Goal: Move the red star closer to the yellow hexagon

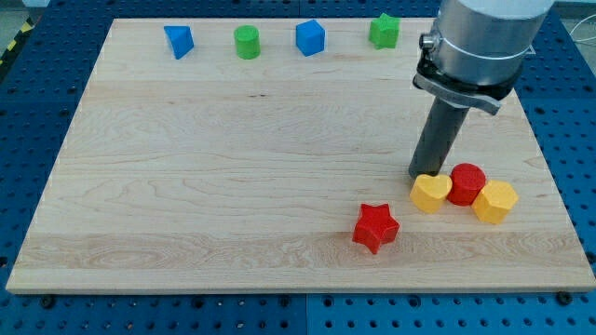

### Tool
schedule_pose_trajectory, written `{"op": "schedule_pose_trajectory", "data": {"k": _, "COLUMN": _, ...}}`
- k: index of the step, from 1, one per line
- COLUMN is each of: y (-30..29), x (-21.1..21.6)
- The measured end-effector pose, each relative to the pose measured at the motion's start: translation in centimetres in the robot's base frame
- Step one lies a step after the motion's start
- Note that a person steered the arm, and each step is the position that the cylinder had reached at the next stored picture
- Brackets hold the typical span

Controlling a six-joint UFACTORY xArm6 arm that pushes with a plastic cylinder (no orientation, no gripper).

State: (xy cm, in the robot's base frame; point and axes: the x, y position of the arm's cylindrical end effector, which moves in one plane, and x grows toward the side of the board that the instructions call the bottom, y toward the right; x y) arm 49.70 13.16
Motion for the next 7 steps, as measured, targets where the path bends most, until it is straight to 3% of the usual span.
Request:
{"op": "schedule_pose_trajectory", "data": {"k": 1, "y": -4.6, "x": 0.1}}
{"op": "schedule_pose_trajectory", "data": {"k": 3, "y": -10.9, "x": 7.1}}
{"op": "schedule_pose_trajectory", "data": {"k": 7, "y": -4.2, "x": 6.9}}
